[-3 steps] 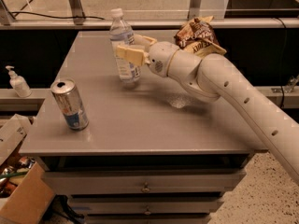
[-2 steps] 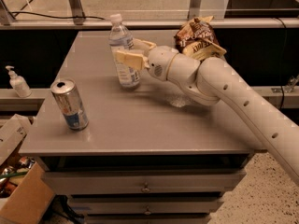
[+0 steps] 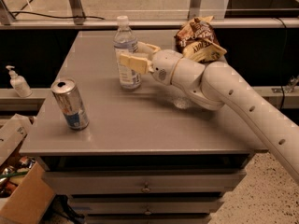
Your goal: Place blue plastic bottle upright
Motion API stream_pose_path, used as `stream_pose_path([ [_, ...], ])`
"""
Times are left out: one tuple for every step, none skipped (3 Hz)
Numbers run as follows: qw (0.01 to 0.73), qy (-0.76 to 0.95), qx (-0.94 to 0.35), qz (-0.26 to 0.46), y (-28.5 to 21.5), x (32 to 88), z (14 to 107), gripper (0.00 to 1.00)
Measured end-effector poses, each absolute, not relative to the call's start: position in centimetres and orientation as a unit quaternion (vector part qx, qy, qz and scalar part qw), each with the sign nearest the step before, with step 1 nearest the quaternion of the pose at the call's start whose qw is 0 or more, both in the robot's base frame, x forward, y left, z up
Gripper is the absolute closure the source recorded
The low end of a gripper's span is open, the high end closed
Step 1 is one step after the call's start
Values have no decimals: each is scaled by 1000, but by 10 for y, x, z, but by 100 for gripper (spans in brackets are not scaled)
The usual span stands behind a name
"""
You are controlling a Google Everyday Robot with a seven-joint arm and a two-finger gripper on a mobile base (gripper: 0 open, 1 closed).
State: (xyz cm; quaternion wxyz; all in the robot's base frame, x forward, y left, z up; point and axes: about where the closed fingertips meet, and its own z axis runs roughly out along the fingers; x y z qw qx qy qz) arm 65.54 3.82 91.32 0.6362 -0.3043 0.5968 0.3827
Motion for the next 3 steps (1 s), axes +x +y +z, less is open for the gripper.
stream_pose_path([
  [636, 597, -304, 383, 38, 655, 914, 82],
  [636, 597, -304, 383, 38, 655, 914, 59],
  [636, 597, -304, 383, 38, 655, 914, 36],
])
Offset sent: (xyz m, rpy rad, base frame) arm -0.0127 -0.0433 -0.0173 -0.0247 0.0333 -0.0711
